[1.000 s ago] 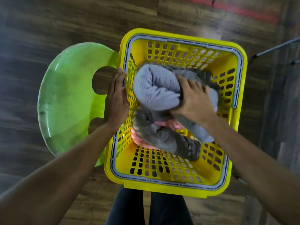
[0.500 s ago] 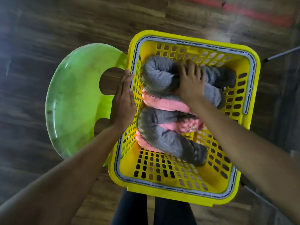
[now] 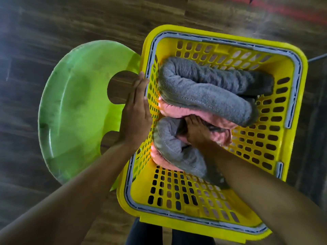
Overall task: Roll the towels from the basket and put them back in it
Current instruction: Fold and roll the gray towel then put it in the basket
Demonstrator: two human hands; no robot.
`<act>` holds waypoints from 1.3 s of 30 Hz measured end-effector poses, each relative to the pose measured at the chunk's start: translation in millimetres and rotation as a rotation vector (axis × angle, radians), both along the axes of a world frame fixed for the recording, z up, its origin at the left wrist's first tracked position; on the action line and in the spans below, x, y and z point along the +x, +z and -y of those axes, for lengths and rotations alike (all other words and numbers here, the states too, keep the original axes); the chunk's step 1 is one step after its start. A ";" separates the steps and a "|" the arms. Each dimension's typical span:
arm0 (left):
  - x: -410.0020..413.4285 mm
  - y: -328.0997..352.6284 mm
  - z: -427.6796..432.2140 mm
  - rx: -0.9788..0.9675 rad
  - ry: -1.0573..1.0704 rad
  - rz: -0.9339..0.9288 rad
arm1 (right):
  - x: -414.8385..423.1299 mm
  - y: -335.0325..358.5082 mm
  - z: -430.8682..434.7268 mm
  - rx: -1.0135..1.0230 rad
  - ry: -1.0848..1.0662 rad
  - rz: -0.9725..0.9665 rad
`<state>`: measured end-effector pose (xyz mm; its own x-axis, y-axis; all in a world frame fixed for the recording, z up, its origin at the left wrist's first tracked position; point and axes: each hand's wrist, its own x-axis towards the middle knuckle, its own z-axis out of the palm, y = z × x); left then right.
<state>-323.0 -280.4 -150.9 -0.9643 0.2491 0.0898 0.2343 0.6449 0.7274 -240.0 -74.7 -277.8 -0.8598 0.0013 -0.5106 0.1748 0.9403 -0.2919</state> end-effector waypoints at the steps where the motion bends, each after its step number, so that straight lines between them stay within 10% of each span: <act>1: 0.1 -0.4 0.4 0.003 0.000 -0.001 | 2.2 -3.6 -0.1 0.015 0.005 0.007; 23: -0.8 3.4 -0.5 -0.008 0.011 0.046 | 24.3 107.3 -3.7 0.207 0.264 0.059; 29: 0.0 -0.4 -0.2 0.002 0.016 0.040 | 91.2 59.0 -4.7 0.124 0.303 0.376; 39: -1.1 -1.3 0.2 -0.002 0.022 0.039 | 90.7 22.4 -12.9 0.119 0.291 0.173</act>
<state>-324.1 -280.6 -152.1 -0.9722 0.2283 0.0513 0.1916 0.6506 0.7348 -149.3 -61.7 -255.4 -0.7340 -0.1631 -0.6593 -0.0686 0.9836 -0.1669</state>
